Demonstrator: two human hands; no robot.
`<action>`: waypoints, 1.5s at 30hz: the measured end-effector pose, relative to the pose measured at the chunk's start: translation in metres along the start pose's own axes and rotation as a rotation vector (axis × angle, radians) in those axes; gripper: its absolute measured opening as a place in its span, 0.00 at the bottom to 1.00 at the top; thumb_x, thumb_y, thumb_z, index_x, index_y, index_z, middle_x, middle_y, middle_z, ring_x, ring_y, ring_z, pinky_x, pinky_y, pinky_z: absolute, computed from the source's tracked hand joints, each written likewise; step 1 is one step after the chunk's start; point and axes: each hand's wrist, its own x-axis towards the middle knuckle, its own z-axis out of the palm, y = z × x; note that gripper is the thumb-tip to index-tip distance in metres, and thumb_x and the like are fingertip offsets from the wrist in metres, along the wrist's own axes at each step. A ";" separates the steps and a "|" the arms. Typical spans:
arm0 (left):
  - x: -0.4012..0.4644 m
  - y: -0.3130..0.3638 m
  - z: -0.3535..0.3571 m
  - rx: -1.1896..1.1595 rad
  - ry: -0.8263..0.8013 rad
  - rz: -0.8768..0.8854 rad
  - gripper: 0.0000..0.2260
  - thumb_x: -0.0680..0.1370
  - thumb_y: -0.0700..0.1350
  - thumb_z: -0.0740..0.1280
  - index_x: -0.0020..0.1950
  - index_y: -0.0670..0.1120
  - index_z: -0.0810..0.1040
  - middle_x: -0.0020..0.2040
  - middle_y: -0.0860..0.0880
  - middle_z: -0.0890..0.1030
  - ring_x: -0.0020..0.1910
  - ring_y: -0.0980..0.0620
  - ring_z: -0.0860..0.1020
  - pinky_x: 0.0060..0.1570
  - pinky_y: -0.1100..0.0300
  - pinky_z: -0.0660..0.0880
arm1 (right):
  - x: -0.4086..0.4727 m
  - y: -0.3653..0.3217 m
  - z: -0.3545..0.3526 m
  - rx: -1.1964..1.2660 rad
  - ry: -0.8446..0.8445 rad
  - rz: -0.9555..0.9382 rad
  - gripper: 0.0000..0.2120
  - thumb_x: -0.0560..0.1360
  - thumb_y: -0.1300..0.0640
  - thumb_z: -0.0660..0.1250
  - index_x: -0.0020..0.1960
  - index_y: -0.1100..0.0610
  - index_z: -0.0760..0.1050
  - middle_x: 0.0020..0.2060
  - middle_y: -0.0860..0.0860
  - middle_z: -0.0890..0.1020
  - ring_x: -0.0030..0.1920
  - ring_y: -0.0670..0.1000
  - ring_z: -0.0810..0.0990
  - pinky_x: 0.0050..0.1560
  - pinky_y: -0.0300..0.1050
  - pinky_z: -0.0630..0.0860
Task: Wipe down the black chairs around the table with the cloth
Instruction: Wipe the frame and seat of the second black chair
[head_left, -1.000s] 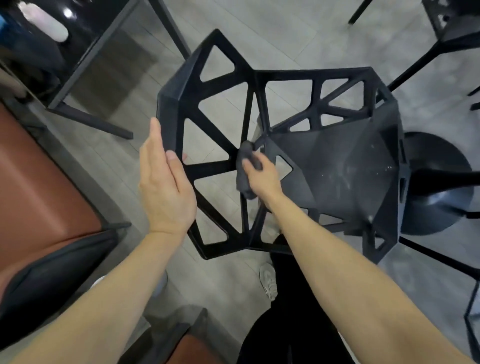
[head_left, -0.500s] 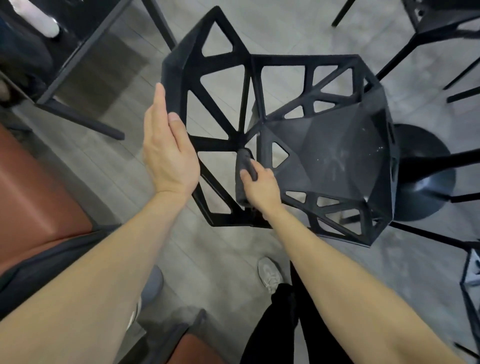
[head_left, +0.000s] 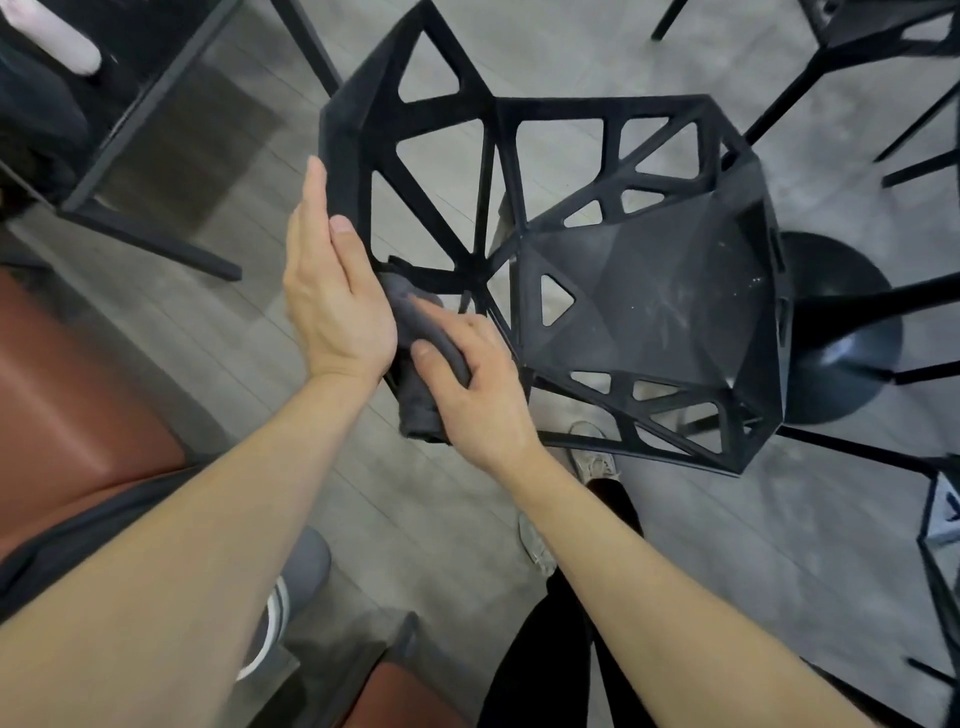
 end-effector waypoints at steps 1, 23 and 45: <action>0.000 0.000 0.001 0.006 -0.001 0.014 0.22 0.89 0.42 0.53 0.84 0.41 0.67 0.73 0.62 0.67 0.68 0.83 0.61 0.71 0.76 0.59 | -0.011 0.008 -0.004 -0.015 -0.001 -0.003 0.19 0.83 0.54 0.66 0.74 0.45 0.78 0.61 0.49 0.79 0.65 0.42 0.76 0.69 0.37 0.70; -0.002 0.003 0.001 0.058 0.008 0.006 0.22 0.89 0.42 0.52 0.84 0.41 0.66 0.71 0.65 0.67 0.68 0.81 0.63 0.71 0.75 0.60 | 0.026 0.112 -0.059 -0.333 -0.146 0.229 0.20 0.83 0.50 0.64 0.73 0.36 0.74 0.63 0.47 0.79 0.64 0.51 0.78 0.66 0.49 0.74; -0.005 0.019 -0.012 0.221 -0.038 0.028 0.22 0.90 0.39 0.55 0.85 0.40 0.62 0.76 0.43 0.76 0.75 0.49 0.75 0.77 0.64 0.64 | 0.128 0.161 -0.070 -0.389 -0.085 0.238 0.20 0.85 0.57 0.63 0.76 0.47 0.76 0.68 0.47 0.78 0.63 0.44 0.74 0.66 0.38 0.68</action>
